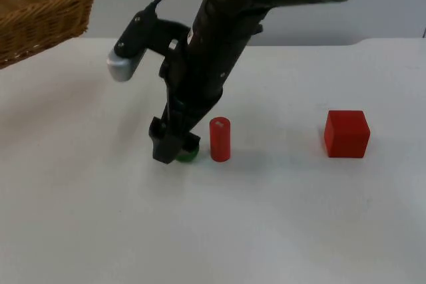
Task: Pick up the basket with the left hand and place the object to the left of the red cylinder into the basket with the right hand.
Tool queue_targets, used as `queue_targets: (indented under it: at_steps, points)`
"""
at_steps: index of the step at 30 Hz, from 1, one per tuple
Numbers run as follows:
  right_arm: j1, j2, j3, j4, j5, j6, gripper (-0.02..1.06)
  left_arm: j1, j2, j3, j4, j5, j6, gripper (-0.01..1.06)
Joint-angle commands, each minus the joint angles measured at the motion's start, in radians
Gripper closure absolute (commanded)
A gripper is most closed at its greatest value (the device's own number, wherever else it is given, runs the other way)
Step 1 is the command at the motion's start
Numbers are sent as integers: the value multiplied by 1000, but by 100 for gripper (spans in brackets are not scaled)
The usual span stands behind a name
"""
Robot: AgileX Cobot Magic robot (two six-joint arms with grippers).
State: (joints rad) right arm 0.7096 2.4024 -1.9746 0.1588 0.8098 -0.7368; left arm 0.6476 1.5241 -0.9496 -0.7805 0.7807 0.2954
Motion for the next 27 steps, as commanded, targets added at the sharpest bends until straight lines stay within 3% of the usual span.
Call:
queue_targets:
  at_steps: [1, 14, 27]
  points:
    - [-1, 22, -30, -3, 12, -19, 0, 4, -6, -3, -11, 1, -15, 105]
    - [-1, 71, -46, -70, -21, -41, 6, 4, -6, -3, 46, -3, -49, 105]
    - [1, 76, -46, -71, -26, -41, 11, 4, -6, -3, 40, -1, -49, 105]
